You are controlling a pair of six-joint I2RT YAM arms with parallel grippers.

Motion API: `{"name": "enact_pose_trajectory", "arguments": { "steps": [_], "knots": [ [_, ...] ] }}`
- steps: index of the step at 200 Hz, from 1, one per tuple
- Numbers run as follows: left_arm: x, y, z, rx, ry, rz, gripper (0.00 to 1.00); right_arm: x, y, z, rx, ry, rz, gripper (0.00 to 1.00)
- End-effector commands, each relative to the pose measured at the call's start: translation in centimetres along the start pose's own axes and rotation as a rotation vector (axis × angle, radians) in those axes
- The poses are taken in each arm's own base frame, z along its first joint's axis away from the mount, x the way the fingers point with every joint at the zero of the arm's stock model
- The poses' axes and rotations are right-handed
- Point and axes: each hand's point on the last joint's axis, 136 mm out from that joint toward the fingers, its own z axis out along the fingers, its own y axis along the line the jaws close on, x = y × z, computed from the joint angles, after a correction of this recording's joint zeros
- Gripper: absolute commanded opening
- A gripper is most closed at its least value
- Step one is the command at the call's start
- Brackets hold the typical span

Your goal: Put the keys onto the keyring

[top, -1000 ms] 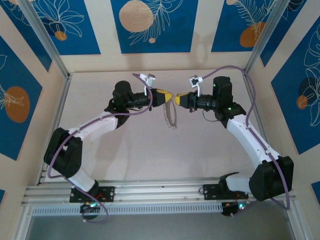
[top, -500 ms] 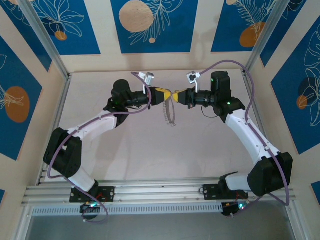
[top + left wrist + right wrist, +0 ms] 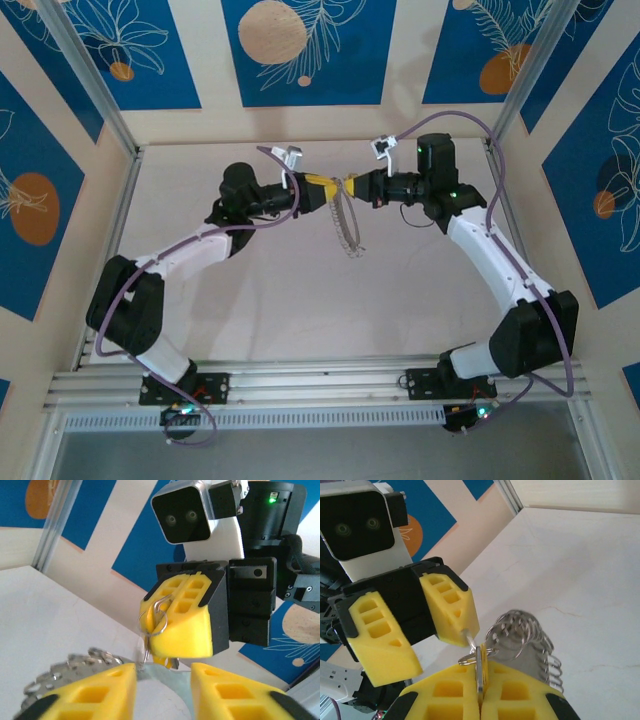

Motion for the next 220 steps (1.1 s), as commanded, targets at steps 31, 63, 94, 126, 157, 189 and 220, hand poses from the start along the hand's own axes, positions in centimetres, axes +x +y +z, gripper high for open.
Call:
{"name": "enact_pose_trajectory", "arguments": {
  "steps": [31, 63, 94, 126, 157, 189, 220],
  "knots": [
    [-2.8, 0.5, -3.4, -0.098, -0.112, 0.038, 0.49, -1.6, -1.5, 1.1, 0.016, 0.0, 0.005, 0.0],
    [-2.9, 1.2, -4.9, -0.153, -0.122, 0.036, 0.53, -2.5, -3.4, 3.2, 0.006, 0.011, 0.031, 0.0],
    [-3.1, 1.6, -5.7, -0.19, -0.129, 0.036, 0.55, -3.3, -6.3, 6.1, 0.005, 0.039, 0.06, 0.0],
    [-3.1, 1.9, -6.1, -0.216, -0.128, 0.031, 0.56, -3.6, -9.5, 9.0, 0.009, 0.087, 0.09, 0.0],
    [-2.9, 2.2, -6.5, -0.233, -0.131, 0.021, 0.56, -3.8, -12.4, 11.2, 0.011, 0.118, 0.125, 0.0],
    [-3.0, 2.2, -6.5, -0.235, -0.132, 0.02, 0.57, -3.2, -14.0, 12.5, 0.007, 0.143, 0.159, 0.0],
    [-3.0, 2.2, -6.4, -0.23, -0.13, 0.016, 0.57, -1.0, -14.6, 12.7, 0.013, 0.159, 0.192, 0.0]
  ]
}}
